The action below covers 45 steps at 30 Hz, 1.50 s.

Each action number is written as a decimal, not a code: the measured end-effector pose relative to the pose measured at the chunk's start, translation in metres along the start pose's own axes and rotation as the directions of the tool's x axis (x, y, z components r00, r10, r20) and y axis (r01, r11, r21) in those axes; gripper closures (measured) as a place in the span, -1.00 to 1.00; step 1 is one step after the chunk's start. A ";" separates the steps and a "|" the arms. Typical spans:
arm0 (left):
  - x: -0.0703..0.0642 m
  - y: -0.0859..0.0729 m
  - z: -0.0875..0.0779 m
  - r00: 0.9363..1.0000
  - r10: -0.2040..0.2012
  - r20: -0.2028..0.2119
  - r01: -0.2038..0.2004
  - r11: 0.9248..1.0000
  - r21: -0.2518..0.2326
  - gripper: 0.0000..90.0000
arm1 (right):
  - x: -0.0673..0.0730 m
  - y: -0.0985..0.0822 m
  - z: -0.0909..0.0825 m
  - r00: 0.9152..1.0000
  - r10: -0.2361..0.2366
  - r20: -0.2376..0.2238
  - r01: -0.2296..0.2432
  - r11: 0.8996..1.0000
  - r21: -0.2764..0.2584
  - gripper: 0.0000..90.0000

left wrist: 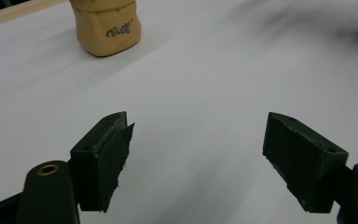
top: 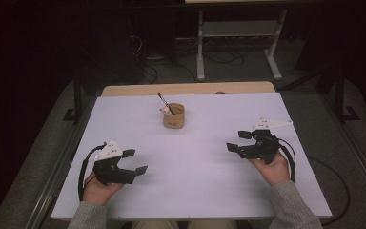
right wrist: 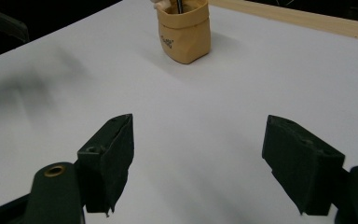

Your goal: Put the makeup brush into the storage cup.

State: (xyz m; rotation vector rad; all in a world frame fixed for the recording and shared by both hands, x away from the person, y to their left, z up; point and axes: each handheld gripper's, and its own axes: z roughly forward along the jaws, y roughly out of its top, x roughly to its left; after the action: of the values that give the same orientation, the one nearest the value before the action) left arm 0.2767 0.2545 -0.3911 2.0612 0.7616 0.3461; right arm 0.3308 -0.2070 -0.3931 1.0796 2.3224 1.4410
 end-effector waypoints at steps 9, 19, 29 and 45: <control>0.001 -0.002 -0.004 1.000 -0.011 -0.030 0.011 1.000 -0.015 -0.51 | 0.006 -0.010 -0.007 1.000 0.001 0.016 0.000 1.000 -0.017 -0.47; -0.001 -0.005 -0.005 0.999 -0.018 -0.051 0.017 1.000 -0.017 -0.52 | 0.011 -0.021 -0.014 0.999 0.008 0.034 -0.007 1.000 -0.023 -0.48; -0.001 -0.007 -0.008 0.998 -0.021 -0.062 0.020 1.000 -0.023 -0.53 | 0.015 -0.034 -0.018 0.999 0.014 0.051 -0.012 1.000 -0.026 -0.49; 0.000 -0.010 -0.009 0.998 -0.030 -0.057 0.029 0.999 -0.019 -0.55 | 0.017 -0.044 -0.032 0.996 0.037 0.083 -0.032 0.998 -0.060 -0.56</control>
State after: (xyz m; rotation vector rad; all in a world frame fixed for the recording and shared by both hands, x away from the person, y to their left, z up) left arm 0.2686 0.2643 -0.3939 2.0282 0.8192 0.3954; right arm 0.2811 -0.2285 -0.4109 1.1469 2.2008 1.4374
